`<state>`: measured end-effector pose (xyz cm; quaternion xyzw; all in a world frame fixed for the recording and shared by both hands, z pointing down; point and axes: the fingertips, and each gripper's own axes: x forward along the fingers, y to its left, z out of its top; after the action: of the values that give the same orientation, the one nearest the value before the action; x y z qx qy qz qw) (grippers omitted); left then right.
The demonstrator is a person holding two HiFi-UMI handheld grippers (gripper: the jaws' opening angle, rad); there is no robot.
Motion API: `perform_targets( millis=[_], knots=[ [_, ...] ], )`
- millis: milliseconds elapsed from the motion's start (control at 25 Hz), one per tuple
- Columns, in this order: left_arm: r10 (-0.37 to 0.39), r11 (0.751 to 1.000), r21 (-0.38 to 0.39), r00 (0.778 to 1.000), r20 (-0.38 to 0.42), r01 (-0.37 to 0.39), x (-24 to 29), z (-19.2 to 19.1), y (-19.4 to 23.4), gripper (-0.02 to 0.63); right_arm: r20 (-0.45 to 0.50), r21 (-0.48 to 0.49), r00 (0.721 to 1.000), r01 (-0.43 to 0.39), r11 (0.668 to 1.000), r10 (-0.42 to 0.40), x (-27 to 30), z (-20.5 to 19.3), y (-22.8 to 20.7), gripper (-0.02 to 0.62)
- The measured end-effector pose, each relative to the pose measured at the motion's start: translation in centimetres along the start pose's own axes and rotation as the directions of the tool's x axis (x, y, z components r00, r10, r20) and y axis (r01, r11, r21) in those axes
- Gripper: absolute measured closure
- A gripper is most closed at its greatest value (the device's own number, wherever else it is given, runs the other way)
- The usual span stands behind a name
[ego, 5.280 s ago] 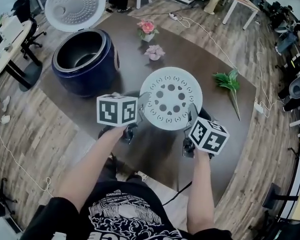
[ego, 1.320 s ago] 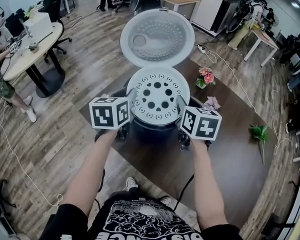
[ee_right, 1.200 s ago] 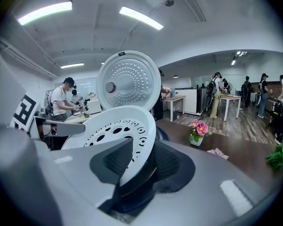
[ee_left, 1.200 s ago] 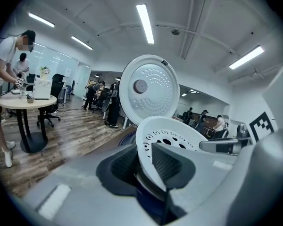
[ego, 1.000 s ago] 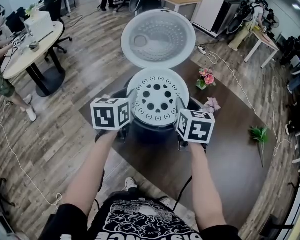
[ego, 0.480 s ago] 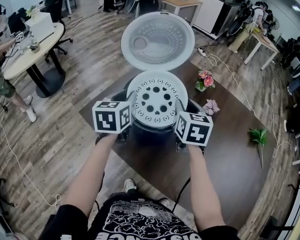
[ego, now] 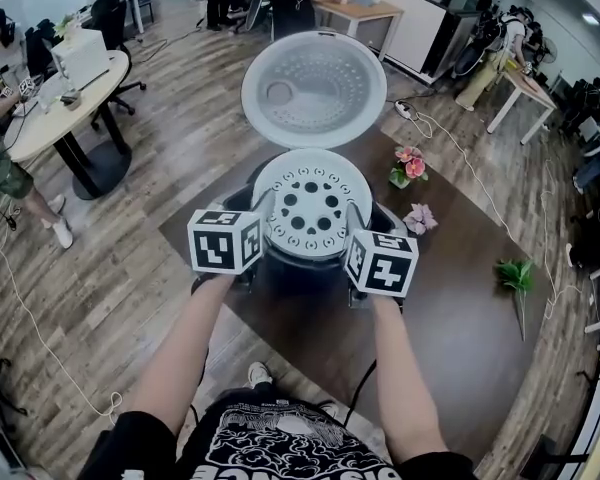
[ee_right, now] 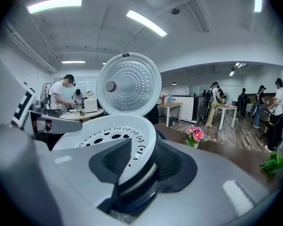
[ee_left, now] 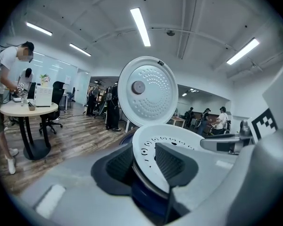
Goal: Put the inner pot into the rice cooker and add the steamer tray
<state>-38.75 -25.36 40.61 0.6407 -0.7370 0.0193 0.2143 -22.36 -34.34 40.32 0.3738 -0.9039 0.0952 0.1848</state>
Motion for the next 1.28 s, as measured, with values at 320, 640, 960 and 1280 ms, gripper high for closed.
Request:
perform_targets(
  millis=[320, 640, 960, 1280],
  knots=[
    [-0.004, 1.0, -0.01, 1.0, -0.02, 0.003, -0.4, -0.4, -0.4, 0.436, 0.004, -0.009, 1.0, -0.02, 1.0, 0.02, -0.6, 0.0, 0.2, 0.428],
    [-0.009, 1.0, 0.011, 1.0, -0.014, 0.009, -1.8, 0.4, -2.3, 0.436, 0.027, -0.006, 0.999, -0.041, 0.999, 0.041, -3.0, 0.5, -0.5, 0.428],
    [-0.078, 0.995, 0.064, 0.997, 0.002, 0.077, -2.4, 2.1, -7.7, 0.436, 0.055, 0.002, 0.998, -0.019, 1.0, 0.019, -7.4, 1.1, -3.6, 0.428],
    [-0.194, 0.969, 0.154, 0.981, -0.005, 0.192, -1.9, 1.9, -15.8, 0.436, 0.07, 0.064, 0.994, 0.074, 0.995, -0.078, -12.7, -0.7, -9.3, 0.442]
  ],
)
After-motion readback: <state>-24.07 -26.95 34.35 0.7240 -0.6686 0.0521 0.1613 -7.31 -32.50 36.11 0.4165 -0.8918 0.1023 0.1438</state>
